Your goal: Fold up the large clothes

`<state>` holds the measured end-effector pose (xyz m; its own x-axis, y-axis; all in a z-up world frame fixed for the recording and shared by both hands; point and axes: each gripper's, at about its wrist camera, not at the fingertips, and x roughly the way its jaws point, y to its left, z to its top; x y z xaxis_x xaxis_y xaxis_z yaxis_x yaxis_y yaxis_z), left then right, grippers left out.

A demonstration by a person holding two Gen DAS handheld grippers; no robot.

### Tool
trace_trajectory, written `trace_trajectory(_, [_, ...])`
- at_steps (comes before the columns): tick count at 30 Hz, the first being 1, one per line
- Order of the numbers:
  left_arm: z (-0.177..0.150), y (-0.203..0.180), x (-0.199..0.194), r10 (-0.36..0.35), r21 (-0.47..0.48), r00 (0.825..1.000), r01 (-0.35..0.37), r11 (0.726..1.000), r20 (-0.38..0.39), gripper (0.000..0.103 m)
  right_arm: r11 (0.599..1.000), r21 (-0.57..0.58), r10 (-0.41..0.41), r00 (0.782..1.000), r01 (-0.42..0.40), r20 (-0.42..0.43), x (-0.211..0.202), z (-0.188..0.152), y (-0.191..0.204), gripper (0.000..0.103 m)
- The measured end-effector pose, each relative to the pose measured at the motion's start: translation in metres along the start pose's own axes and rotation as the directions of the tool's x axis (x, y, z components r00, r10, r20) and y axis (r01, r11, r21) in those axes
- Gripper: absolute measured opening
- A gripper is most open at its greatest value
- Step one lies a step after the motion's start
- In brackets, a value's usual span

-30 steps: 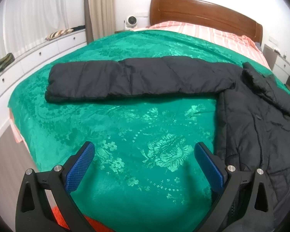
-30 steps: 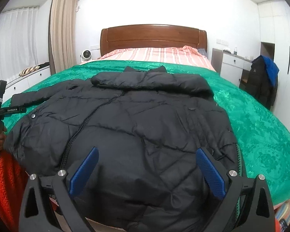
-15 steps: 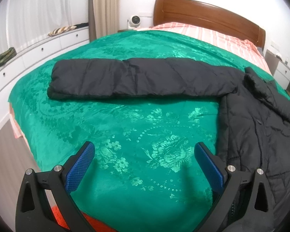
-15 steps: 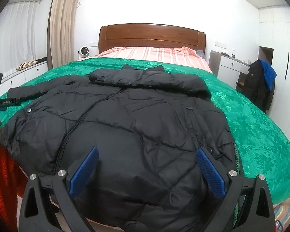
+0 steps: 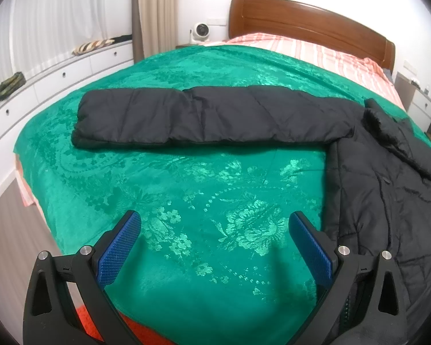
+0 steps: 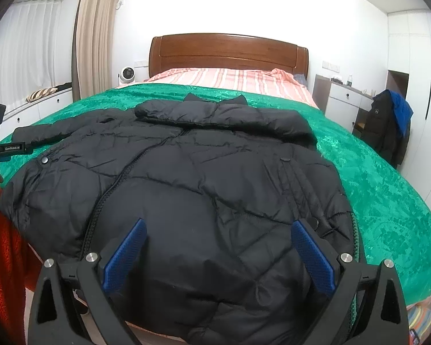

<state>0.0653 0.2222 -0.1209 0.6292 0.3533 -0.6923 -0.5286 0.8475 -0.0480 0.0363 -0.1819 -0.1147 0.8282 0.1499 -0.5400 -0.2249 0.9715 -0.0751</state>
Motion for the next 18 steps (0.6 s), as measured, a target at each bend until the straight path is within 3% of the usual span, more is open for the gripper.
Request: trace_trajectory(18, [0.0008,0.001,0.0036,-0.005,-0.004,1.0,0.005,1.0,-0.015,0.102,1.0,-0.005,0.006,1.0,-0.006,-0.002,0.0008,0.0002,0.0012,0.1])
